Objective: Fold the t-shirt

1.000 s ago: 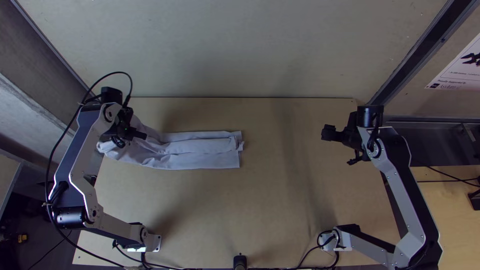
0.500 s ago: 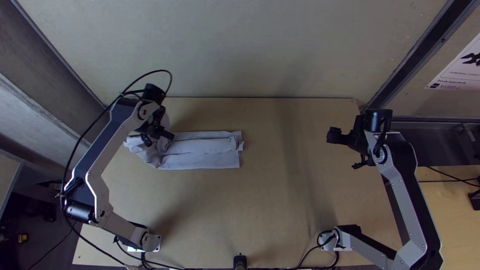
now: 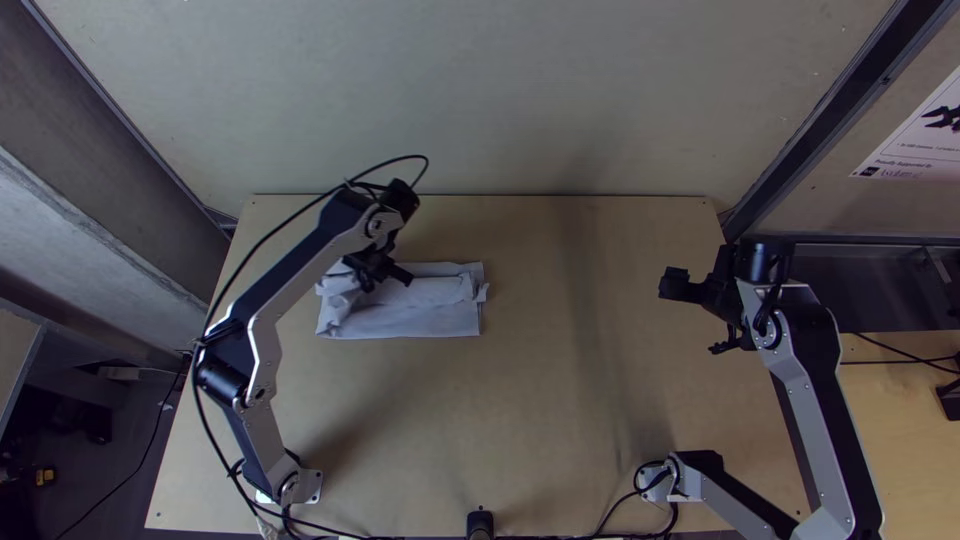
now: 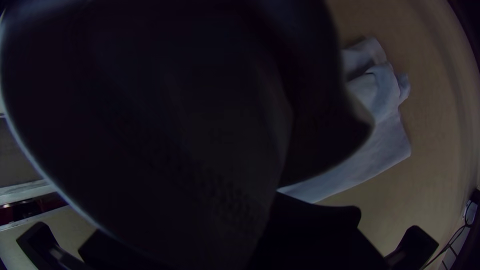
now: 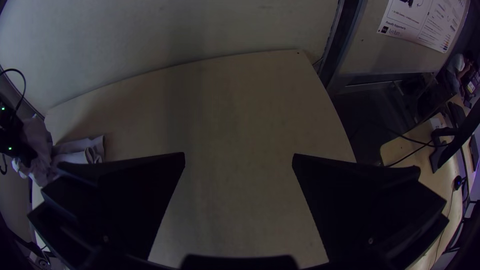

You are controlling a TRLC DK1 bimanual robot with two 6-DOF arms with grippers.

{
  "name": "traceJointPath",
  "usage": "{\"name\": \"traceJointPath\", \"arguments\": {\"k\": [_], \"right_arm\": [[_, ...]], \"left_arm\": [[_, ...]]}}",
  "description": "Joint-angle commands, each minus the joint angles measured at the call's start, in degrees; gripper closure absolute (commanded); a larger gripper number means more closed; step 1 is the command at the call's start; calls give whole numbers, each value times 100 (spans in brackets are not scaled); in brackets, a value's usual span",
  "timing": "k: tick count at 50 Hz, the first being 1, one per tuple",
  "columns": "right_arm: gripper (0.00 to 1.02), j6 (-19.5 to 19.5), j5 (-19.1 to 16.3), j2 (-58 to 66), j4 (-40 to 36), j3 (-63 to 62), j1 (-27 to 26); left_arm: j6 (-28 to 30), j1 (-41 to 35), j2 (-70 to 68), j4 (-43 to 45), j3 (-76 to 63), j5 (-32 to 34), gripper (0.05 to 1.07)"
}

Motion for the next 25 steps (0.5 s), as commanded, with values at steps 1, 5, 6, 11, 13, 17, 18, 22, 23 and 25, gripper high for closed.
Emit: {"name": "traceJointPath", "arguments": {"k": [1,5,6,11,13,17,18,22,23,25], "right_arm": [[4,-39,-14,-213,21,-232,-52],[4,-31,-14,-318,21,-320,-52],[4,-39,-14,-345,21,-338,-52],[4,-31,-14,-389,21,-443,-61],[4,-31,-14,-406,30,-478,-69],[4,-31,-14,-415,30,-531,-78],[4,-31,-14,-415,30,-548,-78],[4,-31,-14,-415,39,-619,-78],[4,-22,-14,-406,39,-636,-78],[4,-22,-14,-415,83,-698,-78]], "left_arm": [[-369,-220,341,-126,274,-44,105],[-518,-387,605,-126,405,8,105],[-553,-440,658,-126,423,17,104],[-685,-651,983,-126,625,105,104],[-738,-686,1141,-143,757,254,104],[-861,-783,1422,-205,1047,492,104],[-879,-800,1484,-205,1117,544,104],[-923,-853,1730,-240,1425,694,104],[-940,-879,1800,-240,1513,703,100],[-1037,-914,1941,-240,1777,782,78]]}}
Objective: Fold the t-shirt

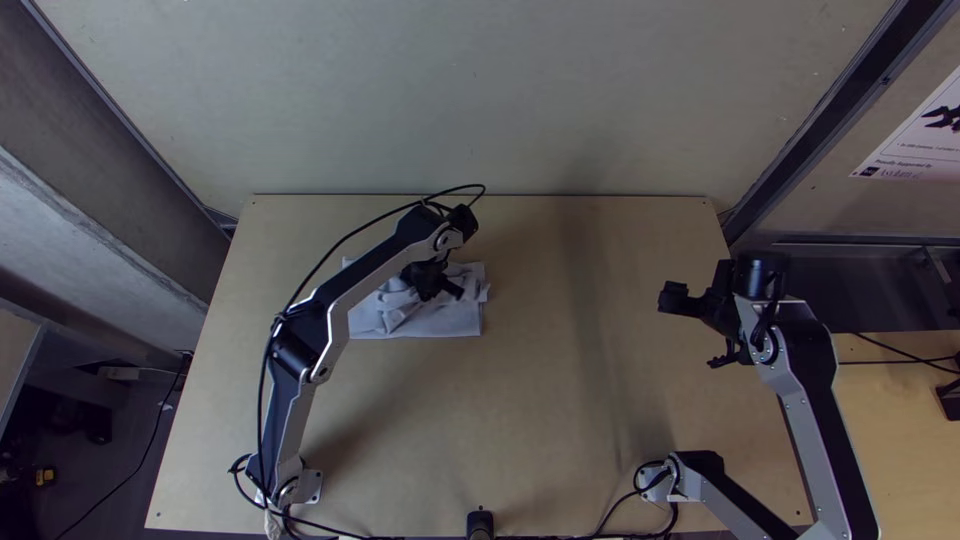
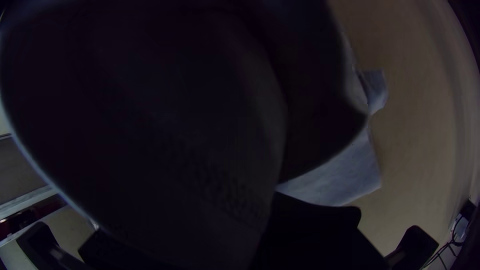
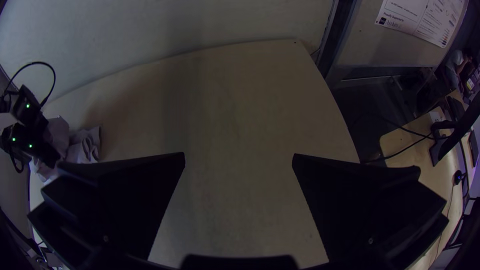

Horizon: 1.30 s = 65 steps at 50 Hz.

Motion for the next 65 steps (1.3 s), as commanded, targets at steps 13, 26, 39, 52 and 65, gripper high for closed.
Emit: {"name": "traceJointPath", "arguments": {"k": [13,26,39,52,65], "right_arm": [[4,5,-12,-230,296,-797,84],[4,-110,-12,-458,331,-973,49],[4,-593,-12,-485,393,-270,-320],[4,-672,-20,-757,1069,284,-267],[4,-751,-91,-775,1438,1198,-241]], "left_arm": [[-922,-64,618,1174,1521,3053,10],[-1212,-46,706,1420,1513,3747,10],[-940,-2,-155,1289,1082,3439,10],[-474,542,-1632,1297,484,2815,10],[317,1509,-3275,1438,-78,1998,10]]}}
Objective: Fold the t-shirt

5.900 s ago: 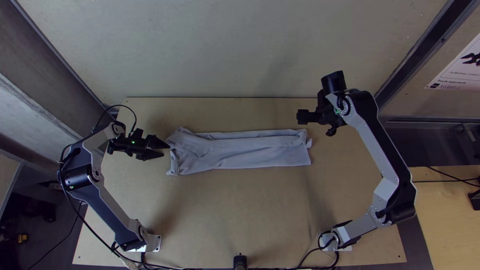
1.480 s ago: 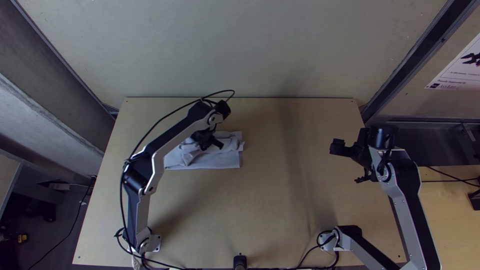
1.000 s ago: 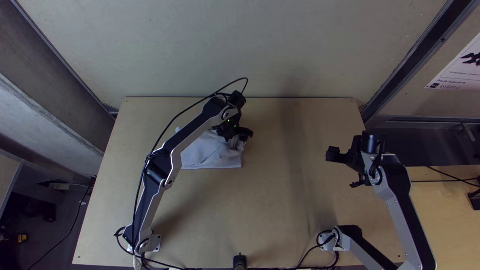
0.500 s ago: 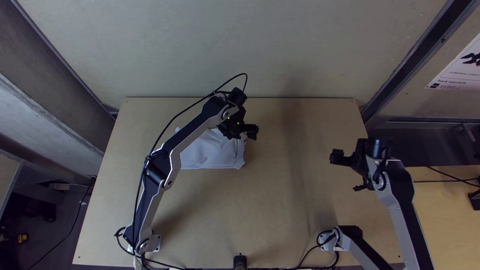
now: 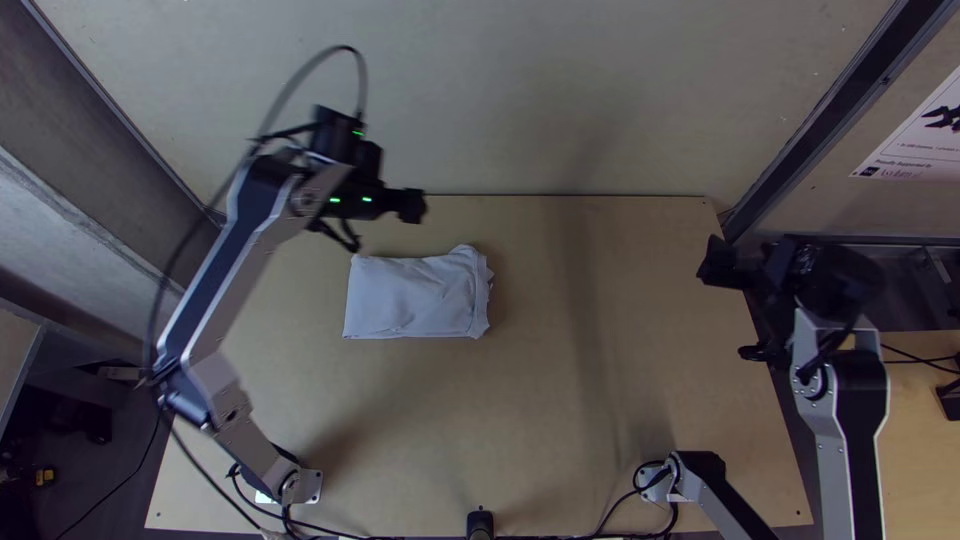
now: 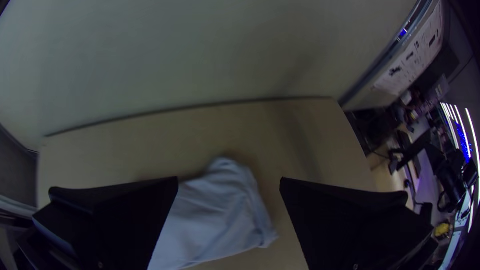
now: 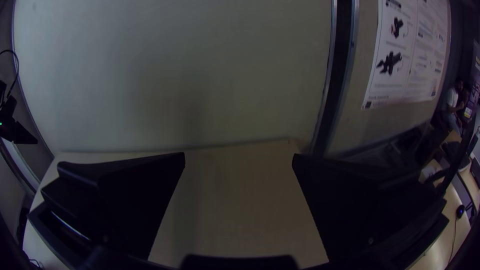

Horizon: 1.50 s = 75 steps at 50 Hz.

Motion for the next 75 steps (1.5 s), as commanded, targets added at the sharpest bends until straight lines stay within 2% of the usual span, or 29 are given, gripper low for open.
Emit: {"name": "traceJointPath", "arguments": {"k": [1,9,13,24,35,40,52,64,68,75], "right_arm": [[4,-203,-32,-91,193,409,32],[4,-423,-32,-319,509,629,-20],[4,-537,-23,-548,808,567,-29],[4,-625,-32,-1392,1415,84,-12],[4,-713,-32,-2903,2065,-1208,349],[4,-695,-32,-3316,2039,-1551,384],[4,-616,-32,-4019,1907,-2113,375],[4,-651,-23,-5092,1951,-2966,375],[4,-423,83,-5083,1713,-3019,322],[4,-238,170,-5092,1836,-3537,340]], "left_arm": [[403,369,-787,105,-479,-230,10],[939,1116,-2281,1177,-1762,-274,10],[1141,1476,-2896,1424,-2237,-282,10],[1615,2601,-4671,2795,-4135,-274,10],[1651,2856,-6403,3937,-6121,-274,10],[1633,2891,-7080,4315,-6842,-274,10],[1642,3014,-8363,4895,-8371,-274,10],[1668,3120,-9365,4930,-9241,-274,10],[1633,3146,-9725,4974,-9558,-274,10],[1387,3348,-9778,4728,-9778,-361,10]]}}
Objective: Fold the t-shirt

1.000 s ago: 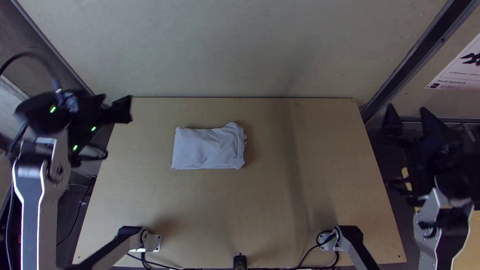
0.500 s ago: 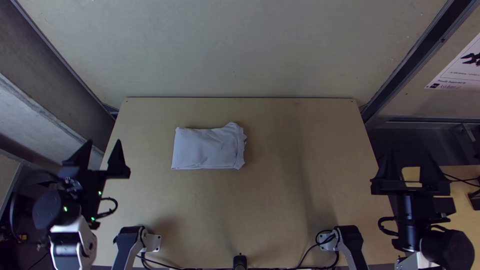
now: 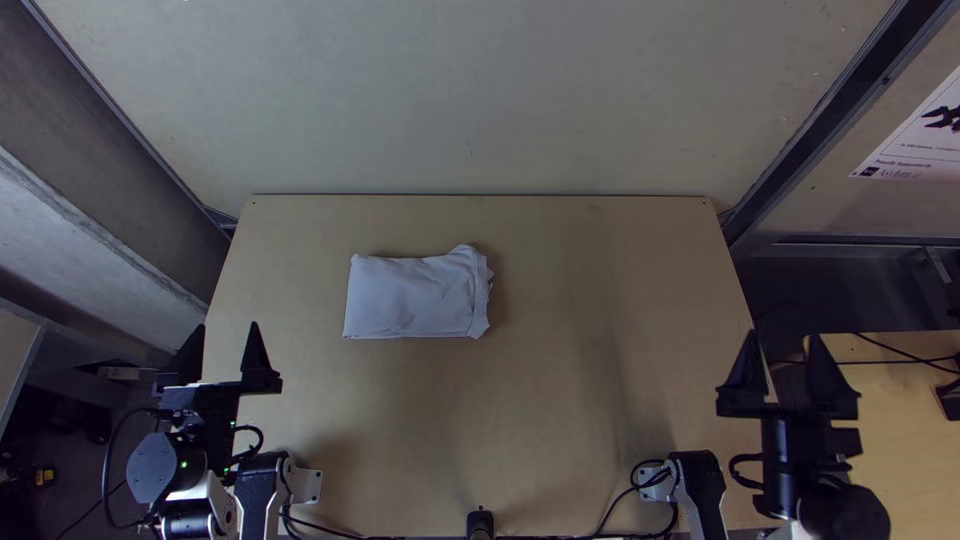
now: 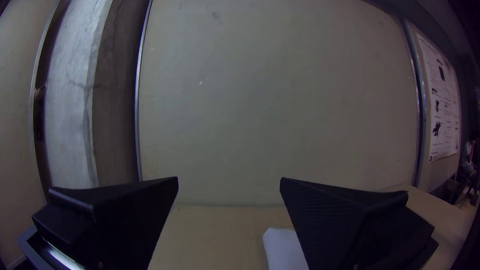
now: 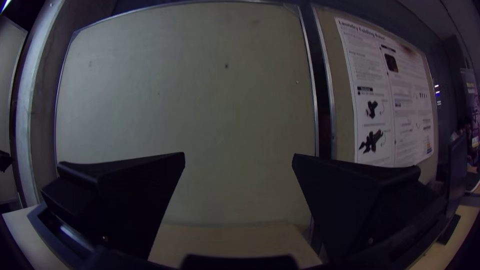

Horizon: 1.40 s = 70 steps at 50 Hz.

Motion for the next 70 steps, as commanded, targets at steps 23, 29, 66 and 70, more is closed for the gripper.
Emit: {"name": "traceJointPath", "arguments": {"k": [23,29,66,70], "right_arm": [[4,272,68,-54,2463,-2875,27],[4,236,68,-54,3061,-3411,36],[4,149,59,-36,1927,-3736,124],[4,149,59,-36,1927,-3736,124]], "left_arm": [[305,204,-102,1624,-1837,-58,10],[366,230,-102,1844,-2109,-58,10],[674,371,-75,1686,-2698,-14,10],[674,371,-75,1686,-2698,-14,10]]}}
